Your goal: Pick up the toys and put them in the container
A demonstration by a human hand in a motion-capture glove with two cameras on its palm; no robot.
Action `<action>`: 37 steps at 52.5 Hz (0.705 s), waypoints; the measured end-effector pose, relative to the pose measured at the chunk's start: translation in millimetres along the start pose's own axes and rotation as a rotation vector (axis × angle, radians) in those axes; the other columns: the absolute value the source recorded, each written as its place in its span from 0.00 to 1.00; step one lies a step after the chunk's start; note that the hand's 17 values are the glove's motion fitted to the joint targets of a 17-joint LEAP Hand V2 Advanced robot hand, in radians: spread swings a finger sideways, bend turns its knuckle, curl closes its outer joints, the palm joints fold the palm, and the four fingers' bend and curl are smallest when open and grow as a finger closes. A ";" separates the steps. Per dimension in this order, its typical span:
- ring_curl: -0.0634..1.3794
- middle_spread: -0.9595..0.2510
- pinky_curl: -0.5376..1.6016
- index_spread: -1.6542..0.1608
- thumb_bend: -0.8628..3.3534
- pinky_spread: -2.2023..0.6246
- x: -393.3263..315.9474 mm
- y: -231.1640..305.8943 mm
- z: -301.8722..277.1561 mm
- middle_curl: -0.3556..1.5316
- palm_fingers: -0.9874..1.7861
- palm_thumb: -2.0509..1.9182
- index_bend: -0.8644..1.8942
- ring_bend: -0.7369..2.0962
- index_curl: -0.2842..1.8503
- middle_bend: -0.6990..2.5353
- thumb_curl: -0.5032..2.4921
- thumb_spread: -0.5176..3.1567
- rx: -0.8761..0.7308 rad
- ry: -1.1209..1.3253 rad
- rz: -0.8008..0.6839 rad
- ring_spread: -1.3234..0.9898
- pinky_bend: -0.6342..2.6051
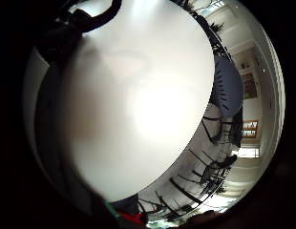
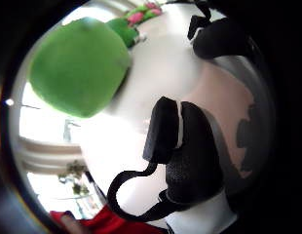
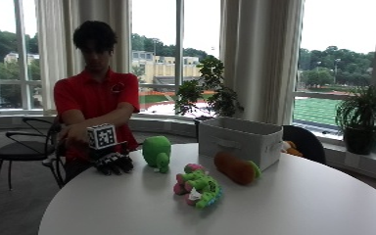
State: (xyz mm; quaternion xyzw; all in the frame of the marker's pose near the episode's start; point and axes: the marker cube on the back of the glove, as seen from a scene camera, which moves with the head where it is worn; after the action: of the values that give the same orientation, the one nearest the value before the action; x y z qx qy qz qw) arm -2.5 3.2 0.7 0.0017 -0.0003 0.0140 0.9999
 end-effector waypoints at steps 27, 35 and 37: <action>0.13 0.51 0.36 0.69 0.20 0.73 2.8 4.5 -6.0 0.28 0.52 0.51 0.43 0.36 0.25 0.28 0.22 0.52 -0.094 -0.128 0.021 0.39 0.32; 0.14 0.53 0.37 0.69 0.20 0.75 3.5 -2.5 -35.3 0.30 0.47 0.51 0.42 0.35 0.26 0.27 0.23 0.51 -0.145 -0.229 0.017 0.41 0.32; 0.14 0.54 0.38 0.69 0.20 0.75 0.9 -6.4 -46.5 0.30 0.46 0.51 0.42 0.35 0.26 0.27 0.24 0.50 -0.128 -0.231 0.008 0.41 0.33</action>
State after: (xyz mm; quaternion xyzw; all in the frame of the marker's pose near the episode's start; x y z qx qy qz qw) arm -1.4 -3.0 -45.8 -0.0604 -0.1161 0.0179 0.9912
